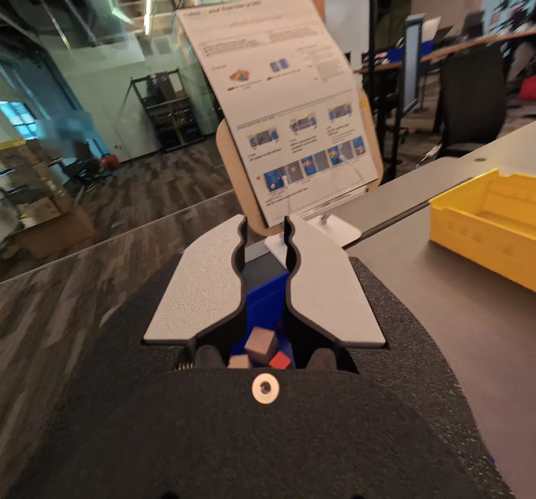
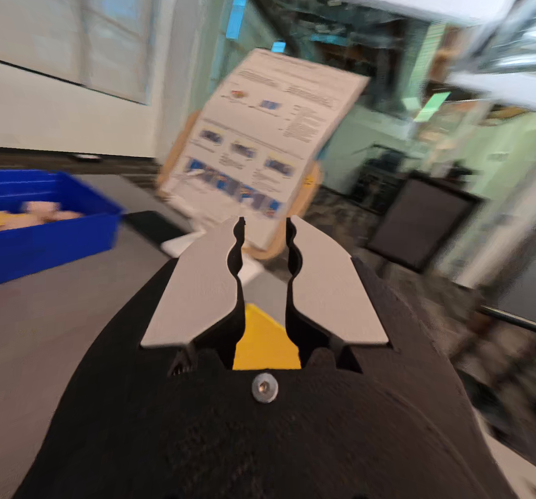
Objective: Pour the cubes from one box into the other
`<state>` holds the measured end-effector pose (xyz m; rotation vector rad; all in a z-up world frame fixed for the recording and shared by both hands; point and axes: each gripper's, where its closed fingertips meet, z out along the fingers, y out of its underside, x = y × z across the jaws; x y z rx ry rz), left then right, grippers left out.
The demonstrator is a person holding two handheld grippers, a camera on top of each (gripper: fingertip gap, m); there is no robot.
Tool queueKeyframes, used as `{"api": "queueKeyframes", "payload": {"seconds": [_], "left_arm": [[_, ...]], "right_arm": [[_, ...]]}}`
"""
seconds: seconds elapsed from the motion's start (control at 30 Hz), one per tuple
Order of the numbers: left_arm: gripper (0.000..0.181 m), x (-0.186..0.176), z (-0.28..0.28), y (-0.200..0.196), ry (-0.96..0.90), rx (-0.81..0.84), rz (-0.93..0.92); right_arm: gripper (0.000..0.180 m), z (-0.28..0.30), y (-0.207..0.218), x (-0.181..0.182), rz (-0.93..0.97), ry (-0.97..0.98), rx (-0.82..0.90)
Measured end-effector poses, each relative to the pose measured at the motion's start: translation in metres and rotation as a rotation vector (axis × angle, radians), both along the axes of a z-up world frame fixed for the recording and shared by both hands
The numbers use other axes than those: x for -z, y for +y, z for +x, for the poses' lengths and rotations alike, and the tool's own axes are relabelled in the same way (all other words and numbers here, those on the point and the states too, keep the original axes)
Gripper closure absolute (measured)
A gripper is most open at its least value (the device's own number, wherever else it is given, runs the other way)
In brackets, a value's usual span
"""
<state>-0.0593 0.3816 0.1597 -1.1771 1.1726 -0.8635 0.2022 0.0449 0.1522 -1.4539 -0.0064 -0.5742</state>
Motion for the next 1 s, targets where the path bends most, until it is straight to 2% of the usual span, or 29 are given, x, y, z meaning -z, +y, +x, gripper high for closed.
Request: {"api": "queueKeyframes", "payload": {"seconds": [0.13,0.2,0.27,0.4,0.57,0.7,0.8,1.0], "left_arm": [[0.156,0.029,-0.015,0.029,0.193,-0.186,-0.008],[0.156,0.046,-0.025,0.046,0.295,-0.273,-0.031],[0.155,0.062,-0.036,0.06,0.372,-0.325,-0.091],[0.153,0.099,-0.055,0.079,0.482,-0.328,-0.29],[0.151,0.138,-0.074,0.112,0.557,-0.415,-0.434],[0.151,0.16,-0.065,0.116,0.579,-0.368,-0.53],[0.151,0.18,-0.062,0.12,0.648,-0.38,-0.555],[0.147,0.216,-0.066,0.117,0.815,-0.401,-0.638]], "right_arm": [[0.16,-0.047,0.04,0.019,-0.046,0.298,-0.327],[0.163,-0.062,0.055,0.028,-0.087,0.38,-0.368],[0.163,-0.075,0.07,0.035,-0.125,0.411,-0.366],[0.155,-0.111,0.102,0.049,-0.182,0.477,-0.4],[0.143,-0.143,0.165,0.094,-0.357,0.589,-0.416],[0.139,-0.171,0.221,0.133,-0.521,0.692,-0.441],[0.127,-0.178,0.255,0.159,-0.656,0.757,-0.381],[0.123,-0.167,0.301,0.196,-0.887,0.949,-0.213]]}}
